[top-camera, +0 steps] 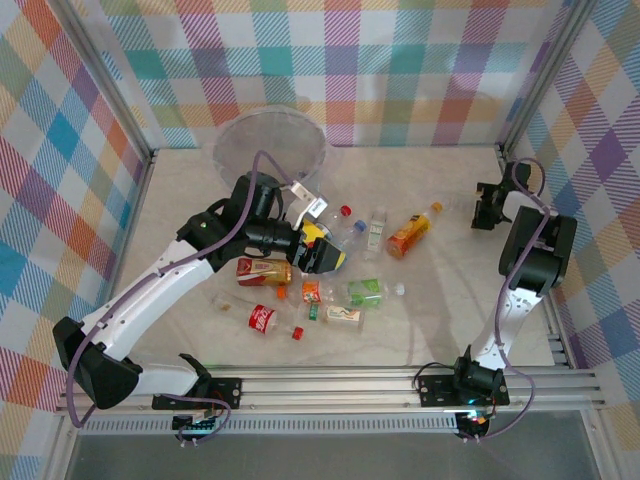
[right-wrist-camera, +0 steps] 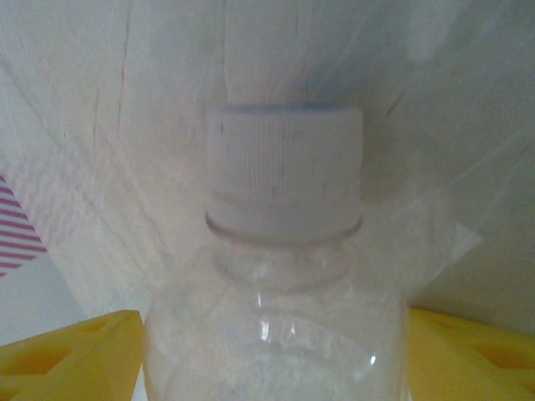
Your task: Put the plastic bottles in the bin
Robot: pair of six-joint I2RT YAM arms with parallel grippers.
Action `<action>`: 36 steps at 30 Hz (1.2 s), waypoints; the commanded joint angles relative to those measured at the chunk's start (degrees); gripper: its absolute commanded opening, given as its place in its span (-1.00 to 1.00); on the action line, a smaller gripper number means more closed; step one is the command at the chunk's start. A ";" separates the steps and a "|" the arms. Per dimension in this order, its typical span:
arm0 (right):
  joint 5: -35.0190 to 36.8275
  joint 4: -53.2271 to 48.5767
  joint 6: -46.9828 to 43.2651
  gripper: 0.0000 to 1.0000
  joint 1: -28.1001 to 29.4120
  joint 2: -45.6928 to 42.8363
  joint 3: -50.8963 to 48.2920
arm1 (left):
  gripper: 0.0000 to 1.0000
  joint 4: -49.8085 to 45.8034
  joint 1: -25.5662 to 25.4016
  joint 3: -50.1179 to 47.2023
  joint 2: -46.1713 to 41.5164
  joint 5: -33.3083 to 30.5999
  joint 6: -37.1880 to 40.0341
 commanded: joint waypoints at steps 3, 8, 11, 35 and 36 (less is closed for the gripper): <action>1.78 -0.08 -2.28 0.51 -1.12 1.17 0.06 | 1.00 -1.12 -0.64 0.01 0.56 0.55 0.27; 0.13 0.50 -2.54 0.51 -1.12 1.93 0.72 | 1.00 -1.20 -0.72 0.02 0.87 0.55 0.32; -1.01 0.72 -3.25 0.50 -0.94 2.46 1.59 | 1.00 -1.20 -0.72 0.05 0.92 0.59 0.42; -3.87 3.52 -4.86 0.17 0.29 1.52 3.42 | 1.00 -1.64 -0.90 0.20 0.96 0.55 0.57; -3.95 4.13 -4.71 0.17 0.29 0.94 3.11 | 1.00 -1.56 -0.90 0.20 0.98 0.55 0.59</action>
